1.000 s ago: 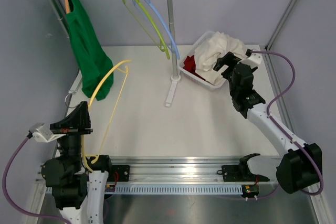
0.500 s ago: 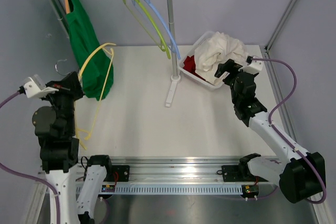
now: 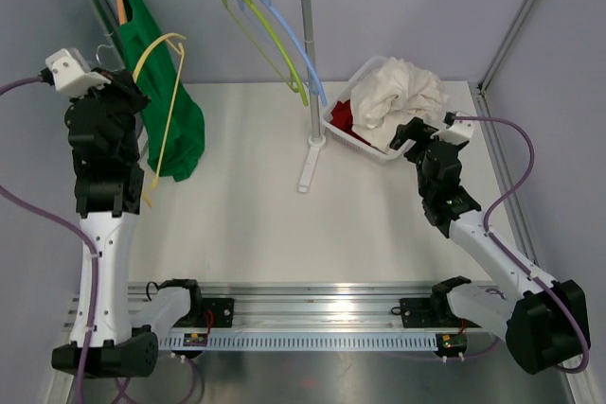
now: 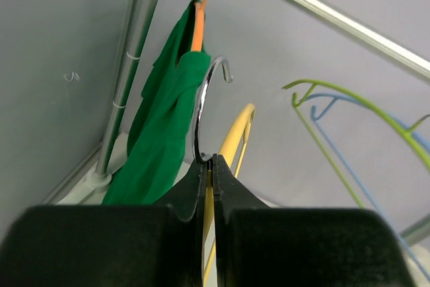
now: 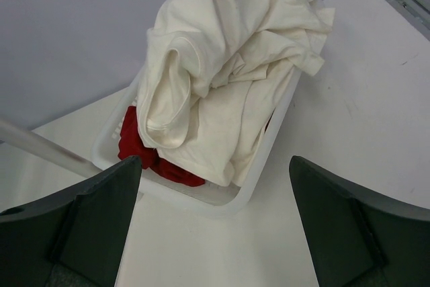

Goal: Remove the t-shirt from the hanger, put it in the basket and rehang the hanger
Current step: Place the tshirt into the basket, then hang the hanger back to the clothesline with the left arm

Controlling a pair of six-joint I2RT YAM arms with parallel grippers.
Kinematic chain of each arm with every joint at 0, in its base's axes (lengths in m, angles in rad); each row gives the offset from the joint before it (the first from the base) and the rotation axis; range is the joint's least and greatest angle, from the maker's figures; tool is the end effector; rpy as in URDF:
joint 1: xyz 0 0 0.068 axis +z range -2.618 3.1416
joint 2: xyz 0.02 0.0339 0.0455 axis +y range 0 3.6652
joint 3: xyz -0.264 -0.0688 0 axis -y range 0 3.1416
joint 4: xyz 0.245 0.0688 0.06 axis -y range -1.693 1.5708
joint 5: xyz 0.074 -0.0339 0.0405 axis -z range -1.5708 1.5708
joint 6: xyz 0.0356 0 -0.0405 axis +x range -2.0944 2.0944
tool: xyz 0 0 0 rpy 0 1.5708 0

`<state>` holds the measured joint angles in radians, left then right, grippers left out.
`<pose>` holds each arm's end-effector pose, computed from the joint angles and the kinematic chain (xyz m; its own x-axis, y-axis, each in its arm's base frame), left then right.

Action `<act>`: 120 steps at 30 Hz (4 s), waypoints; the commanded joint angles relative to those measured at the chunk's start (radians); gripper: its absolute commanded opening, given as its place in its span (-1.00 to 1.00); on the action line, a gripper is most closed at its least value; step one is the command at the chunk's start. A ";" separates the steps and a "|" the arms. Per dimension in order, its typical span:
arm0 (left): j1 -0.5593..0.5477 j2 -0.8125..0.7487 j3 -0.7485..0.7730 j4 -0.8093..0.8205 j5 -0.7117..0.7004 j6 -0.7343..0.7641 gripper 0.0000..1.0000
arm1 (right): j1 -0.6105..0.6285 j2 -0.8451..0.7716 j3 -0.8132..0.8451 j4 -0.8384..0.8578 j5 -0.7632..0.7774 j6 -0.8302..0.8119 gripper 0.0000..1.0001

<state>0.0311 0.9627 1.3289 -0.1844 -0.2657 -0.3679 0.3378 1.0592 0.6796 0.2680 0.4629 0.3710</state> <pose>0.1826 0.0150 0.4935 0.2722 -0.3387 -0.9006 -0.2039 0.8944 -0.3980 0.2371 0.0664 0.2969 -0.0536 0.3250 -0.9442 0.1519 0.9372 0.3139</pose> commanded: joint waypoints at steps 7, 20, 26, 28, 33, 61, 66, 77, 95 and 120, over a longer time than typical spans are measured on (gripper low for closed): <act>-0.014 0.215 0.217 0.140 -0.077 0.119 -1.00 | 0.003 -0.054 -0.025 0.089 0.039 -0.021 0.99; -0.080 0.516 0.455 0.210 0.059 0.108 -1.00 | 0.003 -0.056 -0.029 0.092 0.034 -0.021 0.99; -0.108 0.585 0.487 0.276 0.097 0.129 -1.00 | 0.004 -0.054 -0.029 0.093 0.029 -0.021 0.99; -0.125 0.594 0.500 0.283 0.082 0.132 -1.00 | 0.003 -0.054 -0.029 0.092 0.031 -0.023 0.99; -0.171 0.599 0.500 0.315 0.040 0.185 -1.00 | 0.003 -0.062 -0.031 0.091 0.023 -0.021 0.99; -0.313 0.758 0.759 0.287 -0.012 0.360 -1.00 | 0.003 -0.047 -0.026 0.096 -0.018 -0.021 0.99; -0.318 0.804 0.788 0.281 -0.012 0.386 -1.00 | 0.004 -0.044 -0.026 0.096 -0.020 -0.024 0.99; -0.342 0.858 0.791 0.289 -0.003 0.396 -1.00 | 0.003 -0.044 -0.026 0.096 -0.024 -0.027 0.99; -0.367 0.769 0.652 0.315 0.077 0.380 -0.89 | 0.003 -0.038 -0.023 0.096 -0.035 -0.026 0.99; -0.376 0.599 0.452 0.359 0.112 0.373 0.50 | 0.003 -0.034 -0.015 0.086 -0.044 -0.027 0.99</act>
<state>-0.3416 1.6299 1.8168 0.0925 -0.1688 0.0021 0.3378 1.0264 0.6506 0.3172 0.4240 0.3580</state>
